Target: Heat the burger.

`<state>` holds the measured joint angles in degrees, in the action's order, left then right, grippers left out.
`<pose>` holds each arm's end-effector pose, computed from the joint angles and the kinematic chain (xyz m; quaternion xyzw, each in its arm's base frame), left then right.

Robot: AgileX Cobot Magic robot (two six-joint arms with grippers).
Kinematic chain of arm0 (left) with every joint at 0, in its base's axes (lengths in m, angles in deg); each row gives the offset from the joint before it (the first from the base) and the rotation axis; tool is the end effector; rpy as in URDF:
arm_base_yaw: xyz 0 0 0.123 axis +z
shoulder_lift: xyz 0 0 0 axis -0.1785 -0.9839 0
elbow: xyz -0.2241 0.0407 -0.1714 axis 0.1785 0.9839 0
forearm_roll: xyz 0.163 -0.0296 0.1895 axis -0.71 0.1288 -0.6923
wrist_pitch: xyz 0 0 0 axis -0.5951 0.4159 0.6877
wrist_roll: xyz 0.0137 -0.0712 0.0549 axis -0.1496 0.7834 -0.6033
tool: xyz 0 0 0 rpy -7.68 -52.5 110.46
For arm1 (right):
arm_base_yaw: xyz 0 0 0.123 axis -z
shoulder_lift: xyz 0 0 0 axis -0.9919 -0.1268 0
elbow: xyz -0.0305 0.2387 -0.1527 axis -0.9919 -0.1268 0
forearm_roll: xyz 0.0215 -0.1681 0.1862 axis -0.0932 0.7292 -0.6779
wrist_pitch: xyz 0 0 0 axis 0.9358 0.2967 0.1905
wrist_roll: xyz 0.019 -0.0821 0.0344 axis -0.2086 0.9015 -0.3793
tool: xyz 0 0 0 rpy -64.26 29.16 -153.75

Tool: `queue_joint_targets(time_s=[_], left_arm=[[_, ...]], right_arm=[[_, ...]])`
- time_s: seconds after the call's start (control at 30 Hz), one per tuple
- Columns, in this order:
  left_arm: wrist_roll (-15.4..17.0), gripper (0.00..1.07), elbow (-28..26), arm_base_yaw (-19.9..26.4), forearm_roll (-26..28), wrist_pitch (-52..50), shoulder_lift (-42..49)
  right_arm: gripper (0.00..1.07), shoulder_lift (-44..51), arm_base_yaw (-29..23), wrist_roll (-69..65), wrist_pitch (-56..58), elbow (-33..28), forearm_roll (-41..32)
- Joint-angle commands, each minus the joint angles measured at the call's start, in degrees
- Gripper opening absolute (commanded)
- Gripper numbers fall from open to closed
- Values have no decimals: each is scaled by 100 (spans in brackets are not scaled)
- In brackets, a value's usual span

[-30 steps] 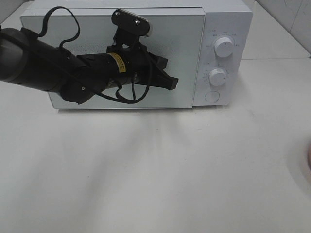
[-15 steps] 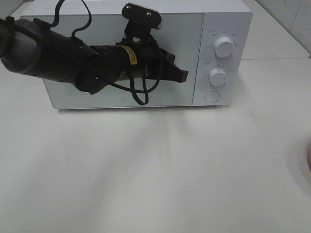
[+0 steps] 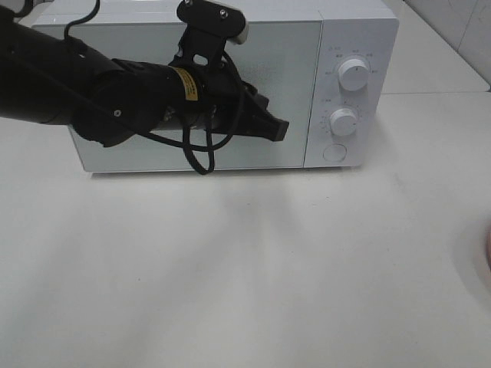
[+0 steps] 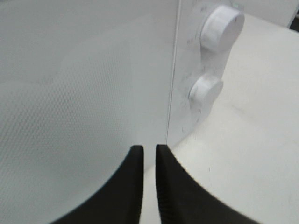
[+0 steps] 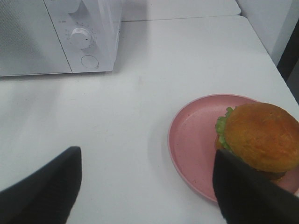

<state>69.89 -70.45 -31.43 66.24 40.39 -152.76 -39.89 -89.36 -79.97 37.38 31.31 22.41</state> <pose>0.3082 -0.2772 0.1986 0.3202 0.7932 -0.1860 0.4834 -0.0034 -0.0104 0.2821 0.0249 0.8376 0.0140 0.5455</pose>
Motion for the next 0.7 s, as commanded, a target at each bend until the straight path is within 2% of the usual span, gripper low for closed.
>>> queue_joint_targets(time_s=[0.03, 0.07, 0.13, 0.17, 0.23, 0.27, 0.33, 0.47, 0.5, 0.7], left_arm=[[0, 64, 46, -34, 103, 1398, 361], [0, 64, 46, -34, 103, 1398, 361], [0, 94, 46, -34, 172, 2395, 596], [0, 94, 46, -34, 172, 2395, 596], [0, 102, 46, -34, 269, 3403, 819], [0, 102, 46, -34, 269, 3403, 819], [6, 102, 46, -34, 401, 4223, 1003], [6, 102, 34, -34, 453, 5008, 1169], [6, 102, 34, -34, 510, 5563, 1261], [0, 102, 40, -34, 567, 6480, 1484]], right_arm=[[75, 149, 34, 40, -52, -11, -23], [75, 149, 34, 40, -52, -11, -23], [75, 149, 34, 40, -52, -11, -23], [75, 149, 34, 40, -52, -11, -23], [75, 149, 34, 40, -52, -11, -23], [75, 149, 34, 40, -52, -11, -23], [75, 149, 34, 40, -52, -11, -23], [75, 149, 34, 40, -52, -11, -23], [75, 149, 34, 40, -52, -11, -23], [75, 149, 34, 40, -52, -11, -23]])
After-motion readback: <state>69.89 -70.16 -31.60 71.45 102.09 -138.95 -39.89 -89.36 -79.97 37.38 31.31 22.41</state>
